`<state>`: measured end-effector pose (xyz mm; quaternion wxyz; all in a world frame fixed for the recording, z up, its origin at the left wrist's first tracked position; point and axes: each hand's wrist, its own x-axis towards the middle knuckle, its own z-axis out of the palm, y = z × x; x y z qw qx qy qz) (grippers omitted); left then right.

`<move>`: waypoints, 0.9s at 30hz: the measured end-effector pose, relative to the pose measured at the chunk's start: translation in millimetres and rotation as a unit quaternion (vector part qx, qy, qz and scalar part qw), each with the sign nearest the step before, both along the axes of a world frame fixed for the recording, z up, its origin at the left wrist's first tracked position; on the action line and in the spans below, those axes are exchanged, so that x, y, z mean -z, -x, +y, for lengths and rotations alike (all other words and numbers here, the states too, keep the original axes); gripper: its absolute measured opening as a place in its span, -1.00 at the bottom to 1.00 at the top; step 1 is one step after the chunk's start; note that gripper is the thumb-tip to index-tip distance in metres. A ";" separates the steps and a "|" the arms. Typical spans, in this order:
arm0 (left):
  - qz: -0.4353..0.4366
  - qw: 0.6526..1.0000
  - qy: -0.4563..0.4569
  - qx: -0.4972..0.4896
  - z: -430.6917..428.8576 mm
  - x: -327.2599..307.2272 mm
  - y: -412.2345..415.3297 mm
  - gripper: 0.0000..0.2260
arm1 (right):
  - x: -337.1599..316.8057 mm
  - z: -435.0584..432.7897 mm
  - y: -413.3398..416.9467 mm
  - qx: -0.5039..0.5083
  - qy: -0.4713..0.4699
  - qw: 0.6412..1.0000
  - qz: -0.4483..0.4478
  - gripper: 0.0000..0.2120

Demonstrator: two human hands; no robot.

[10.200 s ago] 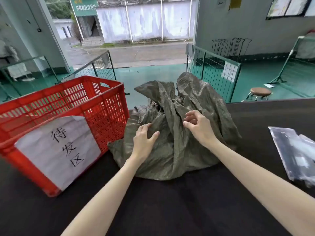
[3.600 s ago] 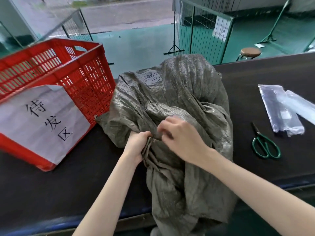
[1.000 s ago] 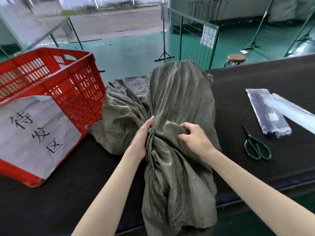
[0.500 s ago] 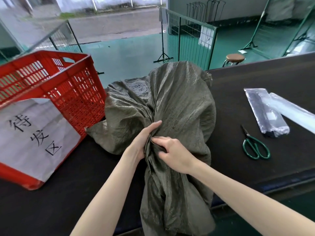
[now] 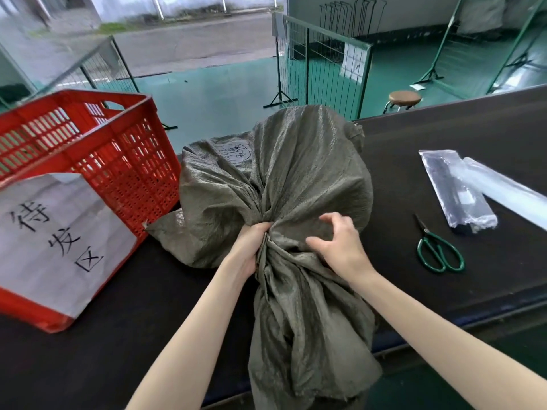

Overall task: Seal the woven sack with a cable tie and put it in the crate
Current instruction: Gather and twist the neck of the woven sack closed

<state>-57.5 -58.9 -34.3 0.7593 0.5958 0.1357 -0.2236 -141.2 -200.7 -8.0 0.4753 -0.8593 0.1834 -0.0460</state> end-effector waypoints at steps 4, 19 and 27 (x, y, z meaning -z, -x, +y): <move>0.074 0.995 0.039 0.061 0.5 -4.9 3.2 -0.66 | 11.4 5.8 2.8 -0.026 -0.209 0.974 0.086 -0.45; 0.035 0.980 0.057 0.185 12.2 -1.5 11.5 -0.69 | 0.5 28.3 -17.0 -0.071 -0.111 0.991 -0.027 -0.50; 0.004 0.994 0.005 0.113 14.3 6.4 12.4 -0.60 | 10.8 25.9 -17.3 -0.092 0.042 0.995 0.004 -0.42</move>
